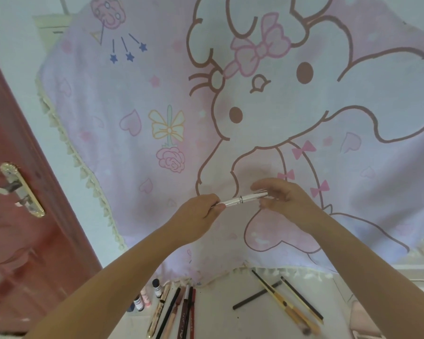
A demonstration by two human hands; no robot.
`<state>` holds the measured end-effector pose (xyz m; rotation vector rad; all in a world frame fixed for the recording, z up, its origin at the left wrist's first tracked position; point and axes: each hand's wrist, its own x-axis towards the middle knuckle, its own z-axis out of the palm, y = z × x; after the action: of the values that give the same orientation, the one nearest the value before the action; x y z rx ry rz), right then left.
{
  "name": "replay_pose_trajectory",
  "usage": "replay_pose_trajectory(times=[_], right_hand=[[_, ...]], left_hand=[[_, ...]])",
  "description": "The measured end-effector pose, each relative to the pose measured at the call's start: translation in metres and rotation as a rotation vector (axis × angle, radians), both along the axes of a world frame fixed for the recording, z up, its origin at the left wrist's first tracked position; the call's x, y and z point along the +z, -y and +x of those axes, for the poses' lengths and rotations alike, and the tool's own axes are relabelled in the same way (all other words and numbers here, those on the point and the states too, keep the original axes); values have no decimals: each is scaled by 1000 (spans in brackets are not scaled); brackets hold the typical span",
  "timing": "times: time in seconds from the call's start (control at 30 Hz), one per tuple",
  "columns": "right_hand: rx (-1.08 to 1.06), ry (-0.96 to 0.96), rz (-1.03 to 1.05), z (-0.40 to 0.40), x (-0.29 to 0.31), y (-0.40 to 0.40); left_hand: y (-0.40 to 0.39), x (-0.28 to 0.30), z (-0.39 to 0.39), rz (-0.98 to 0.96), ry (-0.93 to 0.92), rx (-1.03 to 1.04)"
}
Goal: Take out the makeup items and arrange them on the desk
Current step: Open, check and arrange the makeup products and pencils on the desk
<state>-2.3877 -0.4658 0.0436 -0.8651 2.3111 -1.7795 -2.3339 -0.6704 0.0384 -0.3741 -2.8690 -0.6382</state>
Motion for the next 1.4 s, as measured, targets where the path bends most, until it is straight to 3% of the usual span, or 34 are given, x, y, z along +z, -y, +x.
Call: replay_pose_trajectory(times=[0.1, 0.2, 0.4, 0.6, 0.7, 0.83, 1.03, 1.13, 1.2, 1.3, 1.4], right_hand=[[32, 106, -12, 2, -1, 3], [-33, 62, 121, 3, -3, 2], [58, 99, 21, -2, -17, 0], [-2, 94, 157, 0, -25, 7], [59, 188, 36, -2, -38, 6], [35, 361, 40, -2, -67, 6], [-107, 653, 277, -1, -152, -9], [-136, 713, 439, 3, -196, -23], [-198, 667, 558, 5, -222, -30], [-284, 450, 860, 4, -256, -40], [-329, 315, 995, 9, -275, -48]], left_hand=[[1, -2, 1, 10, 11, 0], [0, -6, 2, -5, 31, -8], [2, -16, 3, 25, 69, 8], [5, -28, 3, 44, 86, 0], [8, -39, 5, 64, 121, 24], [10, -67, 6, 134, 212, 79], [12, -153, 11, 216, 673, 288], [13, -194, 8, 17, 791, 378], [11, -215, 8, -27, 817, 445], [3, -237, 8, -70, 841, 502], [-7, -250, 12, -118, 841, 556]])
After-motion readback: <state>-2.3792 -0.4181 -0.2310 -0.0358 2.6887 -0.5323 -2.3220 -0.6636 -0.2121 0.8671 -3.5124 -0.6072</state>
